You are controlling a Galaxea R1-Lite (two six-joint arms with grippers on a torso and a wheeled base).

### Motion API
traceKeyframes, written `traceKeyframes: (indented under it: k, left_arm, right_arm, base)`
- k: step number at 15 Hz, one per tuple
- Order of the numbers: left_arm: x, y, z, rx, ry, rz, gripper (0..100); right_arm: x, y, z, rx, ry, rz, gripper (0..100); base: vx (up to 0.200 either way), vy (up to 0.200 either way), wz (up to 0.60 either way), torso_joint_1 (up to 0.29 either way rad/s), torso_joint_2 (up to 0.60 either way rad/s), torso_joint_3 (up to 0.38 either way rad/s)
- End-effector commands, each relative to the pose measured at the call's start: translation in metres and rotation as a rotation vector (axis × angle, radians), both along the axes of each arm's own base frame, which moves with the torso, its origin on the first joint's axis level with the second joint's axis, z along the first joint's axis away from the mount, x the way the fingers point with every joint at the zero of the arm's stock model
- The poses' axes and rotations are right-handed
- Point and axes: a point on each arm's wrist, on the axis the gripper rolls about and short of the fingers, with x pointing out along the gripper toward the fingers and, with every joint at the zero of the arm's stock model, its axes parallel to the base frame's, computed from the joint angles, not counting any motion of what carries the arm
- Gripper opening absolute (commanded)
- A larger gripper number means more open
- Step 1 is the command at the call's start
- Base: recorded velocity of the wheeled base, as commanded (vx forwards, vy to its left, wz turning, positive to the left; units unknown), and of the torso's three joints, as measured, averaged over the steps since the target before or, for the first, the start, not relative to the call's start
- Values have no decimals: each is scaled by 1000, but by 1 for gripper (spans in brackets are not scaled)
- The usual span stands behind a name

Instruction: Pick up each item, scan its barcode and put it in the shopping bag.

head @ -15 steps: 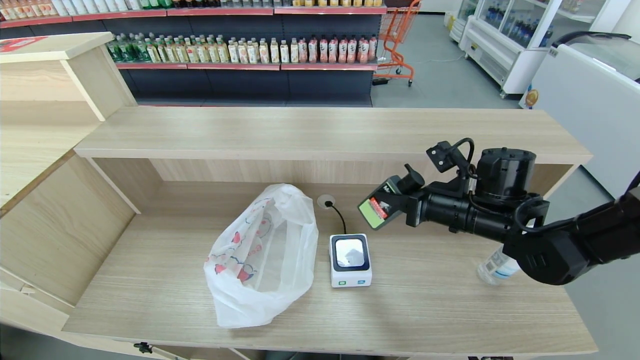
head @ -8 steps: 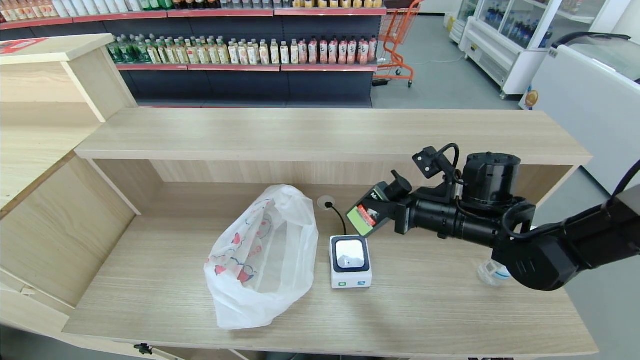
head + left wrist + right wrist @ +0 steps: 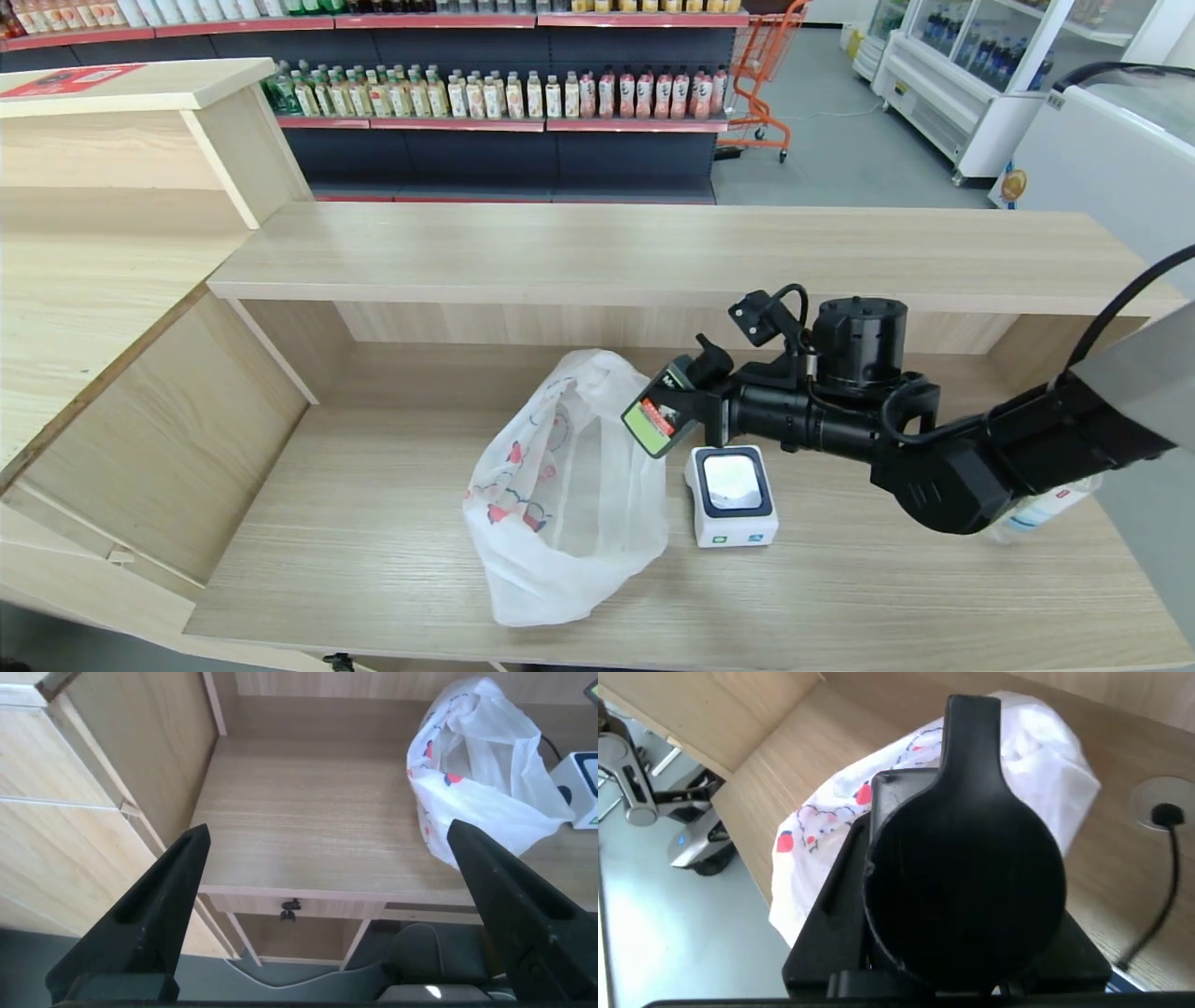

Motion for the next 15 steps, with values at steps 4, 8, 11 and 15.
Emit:
traceKeyframes:
  k: [4, 8, 11, 15]
  left_arm:
    - [0, 0, 0, 0, 0, 0, 100]
    - [0, 0, 0, 0, 0, 0, 100]
    - [0, 0, 0, 0, 0, 1, 100]
    - [0, 0, 0, 0, 0, 0, 100]
  right_arm:
    - [11, 37, -29, -45, 15, 72, 0]
    - [22, 56, -56, -113, -27, 110, 0]
    - [27, 68, -79, -168, -55, 134, 0]
    - [39, 86, -110, -291, -196, 148, 0]
  base:
    - [0, 0, 0, 0, 0, 0]
    - [0, 0, 0, 0, 0, 0]
    - [0, 0, 0, 0, 0, 0]
    - [0, 0, 0, 0, 0, 0]
